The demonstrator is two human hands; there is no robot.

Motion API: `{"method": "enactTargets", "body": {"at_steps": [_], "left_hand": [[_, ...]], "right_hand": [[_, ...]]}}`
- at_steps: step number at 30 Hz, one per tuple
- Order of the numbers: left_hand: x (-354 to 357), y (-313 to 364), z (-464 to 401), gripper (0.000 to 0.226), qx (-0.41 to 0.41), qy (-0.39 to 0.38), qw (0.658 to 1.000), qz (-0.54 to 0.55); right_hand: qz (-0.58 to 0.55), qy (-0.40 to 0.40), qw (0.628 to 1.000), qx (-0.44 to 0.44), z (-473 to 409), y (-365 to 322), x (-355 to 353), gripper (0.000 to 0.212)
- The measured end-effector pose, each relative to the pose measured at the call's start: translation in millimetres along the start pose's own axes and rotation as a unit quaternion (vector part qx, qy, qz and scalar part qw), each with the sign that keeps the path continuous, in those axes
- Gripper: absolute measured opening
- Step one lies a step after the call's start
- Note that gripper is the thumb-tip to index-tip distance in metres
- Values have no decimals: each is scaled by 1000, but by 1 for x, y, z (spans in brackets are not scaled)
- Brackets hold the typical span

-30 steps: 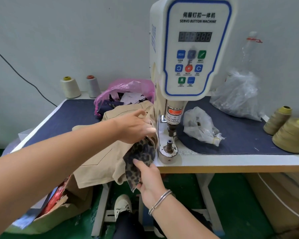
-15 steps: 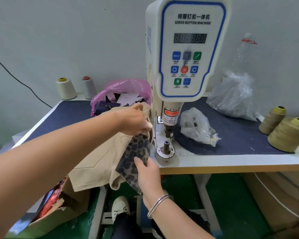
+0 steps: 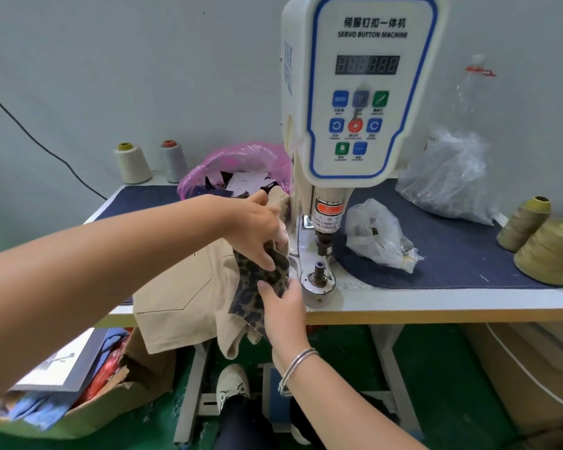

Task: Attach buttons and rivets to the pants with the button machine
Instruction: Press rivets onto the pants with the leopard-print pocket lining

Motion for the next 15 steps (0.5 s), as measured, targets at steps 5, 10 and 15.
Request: {"method": "enactTargets", "body": {"at_steps": [5, 10, 15], "left_hand": [[-25, 1, 14, 17, 12, 61, 998, 27], [-68, -13, 57, 20, -2, 82, 979, 189], [-119, -35, 106, 27, -33, 154, 916, 370]], "right_hand": [[23, -59, 998, -12, 9, -3, -2, 18], [61, -155, 985, -45, 18, -35, -21, 15], [69, -193, 968, -146, 24, -130, -52, 16]]}}
Point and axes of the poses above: each hand's wrist, its own z-axis away from the middle knuckle, its own x-axis out of the palm, y = z × x, the point moved 8 cm from there along -z, towards the middle knuckle, and after that the axes turned 11 degrees about -x, right-handed, at the moved point
